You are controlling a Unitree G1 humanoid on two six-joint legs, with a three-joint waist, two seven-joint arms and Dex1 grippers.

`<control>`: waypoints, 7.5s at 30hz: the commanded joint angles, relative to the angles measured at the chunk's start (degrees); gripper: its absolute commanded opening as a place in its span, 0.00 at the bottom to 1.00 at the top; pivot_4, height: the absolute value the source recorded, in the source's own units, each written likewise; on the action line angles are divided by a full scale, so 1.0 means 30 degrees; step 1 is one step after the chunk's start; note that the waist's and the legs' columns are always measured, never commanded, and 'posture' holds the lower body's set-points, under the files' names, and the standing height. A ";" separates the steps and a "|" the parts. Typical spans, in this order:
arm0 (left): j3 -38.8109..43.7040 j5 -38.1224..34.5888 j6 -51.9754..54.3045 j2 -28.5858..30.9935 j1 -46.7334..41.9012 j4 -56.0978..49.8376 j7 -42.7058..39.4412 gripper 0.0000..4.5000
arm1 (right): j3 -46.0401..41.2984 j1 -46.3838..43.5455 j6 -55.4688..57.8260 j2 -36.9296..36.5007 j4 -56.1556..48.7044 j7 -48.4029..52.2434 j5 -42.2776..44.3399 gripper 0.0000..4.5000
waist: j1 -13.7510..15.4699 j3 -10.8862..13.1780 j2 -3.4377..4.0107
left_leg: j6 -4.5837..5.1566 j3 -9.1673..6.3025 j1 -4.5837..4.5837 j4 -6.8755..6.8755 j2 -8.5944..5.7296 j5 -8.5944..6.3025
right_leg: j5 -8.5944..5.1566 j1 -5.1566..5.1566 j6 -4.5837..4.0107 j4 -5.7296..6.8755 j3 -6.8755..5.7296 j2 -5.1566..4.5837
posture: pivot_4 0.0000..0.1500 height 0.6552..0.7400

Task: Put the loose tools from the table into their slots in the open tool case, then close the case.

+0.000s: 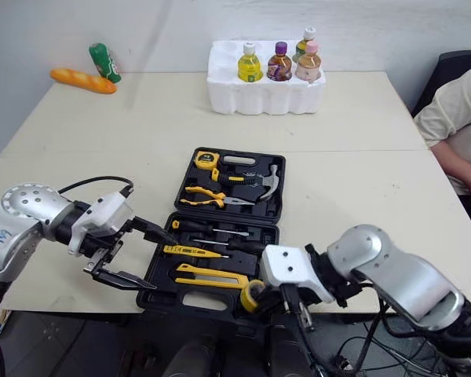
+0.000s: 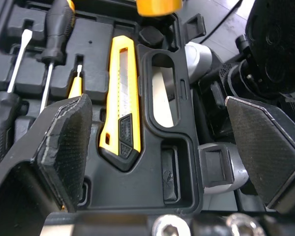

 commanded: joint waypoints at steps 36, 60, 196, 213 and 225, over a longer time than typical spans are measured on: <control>0.0141 0.0111 -0.0137 -0.0024 -0.0035 -0.0633 -0.0030 1.00 | 0.1180 0.3554 -0.7530 0.2840 0.5010 -0.0153 -0.2565 0.01 | -0.0037 -0.0007 -0.0018 | 0.0050 -0.0010 0.0025 0.0104 0.0001 -0.0034 | 0.0006 0.0057 0.0012 0.0044 -0.0010 0.0009 | 1.00 0.96; 0.0698 0.0939 -0.0684 -0.0763 0.0196 0.1971 0.1444 1.00 | -0.6131 0.4870 -0.3005 0.0994 0.3712 -0.2110 0.2795 0.01 | 0.0051 -0.0044 -0.0073 | 0.0098 -0.0054 0.0233 0.0072 0.0000 -0.0086 | 0.0010 0.0322 0.0019 -0.0097 -0.0026 -0.0021 | 1.00 0.96; 0.0715 0.5472 1.5678 -1.1297 -0.8317 1.1178 2.0655 0.99 | -0.6722 -1.0019 1.0779 1.0733 1.9709 -1.9258 -0.5209 1.00 | -0.0003 -0.0528 -0.0104 | -0.0151 -0.0025 -0.0143 0.0112 -0.0081 0.0106 | 0.0075 -0.0159 0.0075 0.0249 0.0072 -0.0023 | 1.00 0.96; 0.1211 0.4582 1.7064 -1.1934 -0.7439 0.9944 2.0510 0.02 | -0.7177 -1.0165 1.2611 1.1876 1.8324 -1.9363 -0.4929 0.00 | -0.0047 -0.0591 -0.0057 | -0.0116 -0.0095 0.0032 0.0029 -0.0090 0.0083 | 0.0074 0.0066 0.0073 0.0126 0.0068 -0.0025 | 1.00 0.96; 0.2464 0.4661 1.2993 -1.2683 -0.7656 0.9122 2.0271 0.02 | -0.7729 -1.0639 1.0199 1.2089 1.7132 -1.8839 -0.4679 0.00 | -0.0002 -0.0585 -0.0049 | -0.0140 -0.0097 0.0027 -0.0037 -0.0093 0.0096 | 0.0074 0.0065 0.0074 0.0053 0.0063 -0.0030 | 1.00 0.96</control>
